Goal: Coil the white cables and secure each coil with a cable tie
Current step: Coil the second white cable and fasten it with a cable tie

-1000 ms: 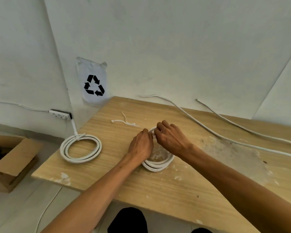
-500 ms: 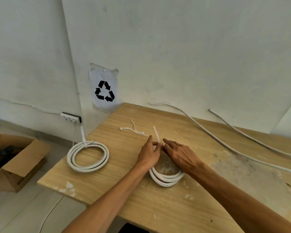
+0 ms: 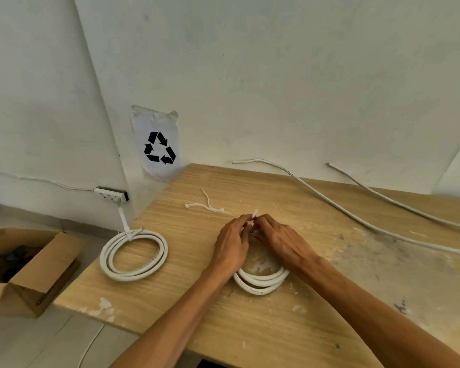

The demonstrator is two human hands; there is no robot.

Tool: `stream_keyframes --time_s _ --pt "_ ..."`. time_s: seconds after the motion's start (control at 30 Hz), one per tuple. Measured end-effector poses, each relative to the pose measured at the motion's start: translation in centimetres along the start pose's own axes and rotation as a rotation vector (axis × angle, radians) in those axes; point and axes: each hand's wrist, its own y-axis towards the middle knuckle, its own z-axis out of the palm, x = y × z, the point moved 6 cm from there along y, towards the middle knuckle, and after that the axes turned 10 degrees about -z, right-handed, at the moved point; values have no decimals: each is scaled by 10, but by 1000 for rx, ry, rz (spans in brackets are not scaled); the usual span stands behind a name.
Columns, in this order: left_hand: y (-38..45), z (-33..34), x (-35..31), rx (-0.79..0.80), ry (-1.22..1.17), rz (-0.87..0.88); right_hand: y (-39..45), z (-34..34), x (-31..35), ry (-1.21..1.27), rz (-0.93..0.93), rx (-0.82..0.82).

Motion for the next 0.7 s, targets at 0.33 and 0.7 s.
stream_keyframes --time_s 0.33,0.7 --pt "-4 -7 4 -55 -238 -131 -5 -5 -2 60 21 -59" --pt "0 -8 9 -86 -241 -260 -13 -12 -2 111 37 -192"
